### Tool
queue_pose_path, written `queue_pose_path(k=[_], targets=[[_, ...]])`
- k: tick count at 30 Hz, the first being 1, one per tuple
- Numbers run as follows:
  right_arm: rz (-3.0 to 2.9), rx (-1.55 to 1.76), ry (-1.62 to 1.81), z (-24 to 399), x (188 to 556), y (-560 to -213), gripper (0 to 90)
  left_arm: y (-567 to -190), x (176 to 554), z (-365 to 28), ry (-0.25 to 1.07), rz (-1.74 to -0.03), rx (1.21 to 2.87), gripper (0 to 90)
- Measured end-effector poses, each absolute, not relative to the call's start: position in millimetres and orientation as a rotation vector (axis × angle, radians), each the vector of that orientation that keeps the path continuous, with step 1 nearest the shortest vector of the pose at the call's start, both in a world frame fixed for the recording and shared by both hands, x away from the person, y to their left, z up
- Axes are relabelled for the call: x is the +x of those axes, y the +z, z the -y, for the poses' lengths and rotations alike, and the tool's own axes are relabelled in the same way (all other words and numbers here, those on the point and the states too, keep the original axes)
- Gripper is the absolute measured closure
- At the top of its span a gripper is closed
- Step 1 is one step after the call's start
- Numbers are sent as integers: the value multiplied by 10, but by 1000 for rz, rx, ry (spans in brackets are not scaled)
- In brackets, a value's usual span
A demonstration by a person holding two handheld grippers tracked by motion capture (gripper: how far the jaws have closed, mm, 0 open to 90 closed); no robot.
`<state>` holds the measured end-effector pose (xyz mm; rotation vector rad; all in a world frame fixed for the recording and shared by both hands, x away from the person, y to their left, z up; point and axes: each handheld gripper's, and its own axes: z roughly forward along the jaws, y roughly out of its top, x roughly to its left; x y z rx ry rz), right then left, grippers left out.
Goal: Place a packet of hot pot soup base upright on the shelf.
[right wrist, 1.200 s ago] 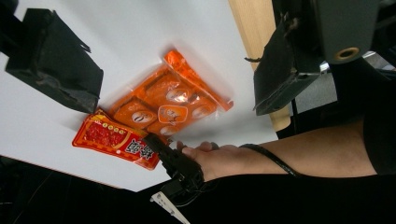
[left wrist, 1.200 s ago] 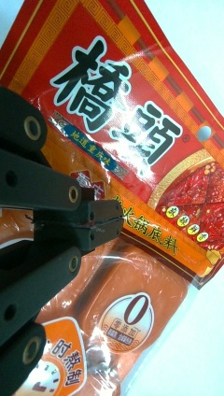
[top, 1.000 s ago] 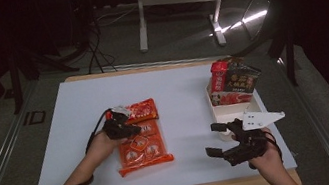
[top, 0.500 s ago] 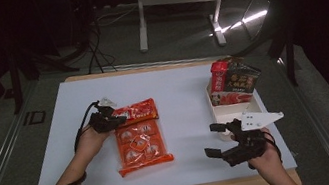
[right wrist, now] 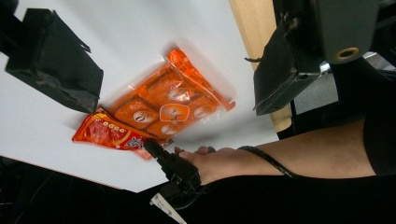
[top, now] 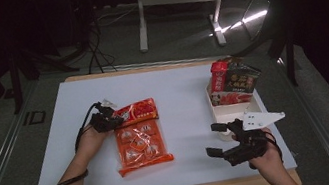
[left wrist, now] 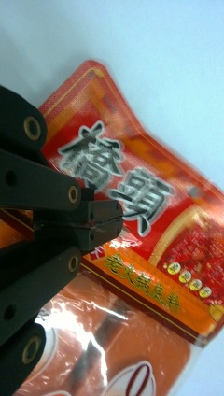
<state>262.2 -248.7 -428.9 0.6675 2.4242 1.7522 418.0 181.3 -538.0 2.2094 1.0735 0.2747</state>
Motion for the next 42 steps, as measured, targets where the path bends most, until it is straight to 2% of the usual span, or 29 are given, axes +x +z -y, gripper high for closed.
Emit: queue_pose_path(k=[3,25,42], targets=[[-2426,671,1752,2489,2624,-4296,157,-5394,4150,-1754,234,-1026,2214,900],[-2428,668,1753,2474,2619,-4295,157,-5361,3972,-1530,285,-966,2297,900],[-2430,671,1753,2476,2621,-4298,157,-5338,3778,-1152,125,-800,2338,900]])
